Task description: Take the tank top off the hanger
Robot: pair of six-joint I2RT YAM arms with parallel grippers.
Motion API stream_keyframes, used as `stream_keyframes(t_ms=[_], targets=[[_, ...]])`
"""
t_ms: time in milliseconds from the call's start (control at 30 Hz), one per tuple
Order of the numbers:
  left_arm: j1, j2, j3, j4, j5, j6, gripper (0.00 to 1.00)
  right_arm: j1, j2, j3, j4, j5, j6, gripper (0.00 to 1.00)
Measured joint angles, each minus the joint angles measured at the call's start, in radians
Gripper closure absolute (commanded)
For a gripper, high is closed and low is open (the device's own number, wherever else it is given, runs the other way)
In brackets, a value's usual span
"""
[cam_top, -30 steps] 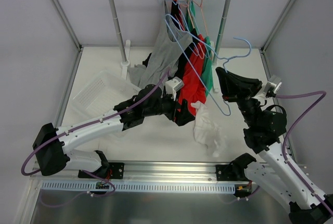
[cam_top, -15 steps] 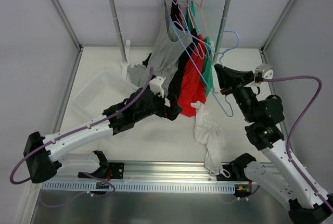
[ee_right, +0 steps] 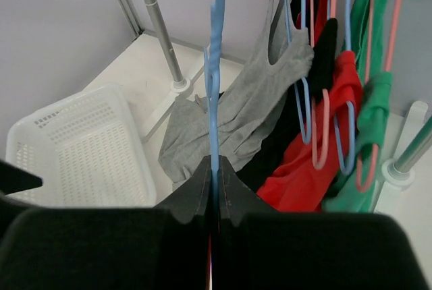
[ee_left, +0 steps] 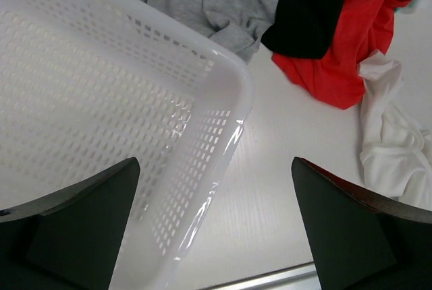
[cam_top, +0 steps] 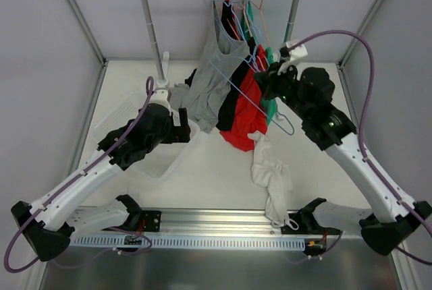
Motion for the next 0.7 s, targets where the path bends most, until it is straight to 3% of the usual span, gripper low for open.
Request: stream_keyframes(t_ms=[267, 500, 700], targets=[[0.002, -0.095, 0.119, -0.245, 0.000, 0.054, 0.01, 0.033, 0.367, 0.381, -0.085, 0.059, -0.073, 1.00], [0.002, -0.278, -0.035, -0.287, -0.062, 0.088, 0.01, 0.029, 0.614, 0.702, -0.137, 0.073, -0.133, 1.00], [0.002, -0.283, -0.091, -0.305, -0.079, 0.090, 0.01, -0.002, 0.800, 0.959, -0.158, 0.056, -0.150, 1.00]])
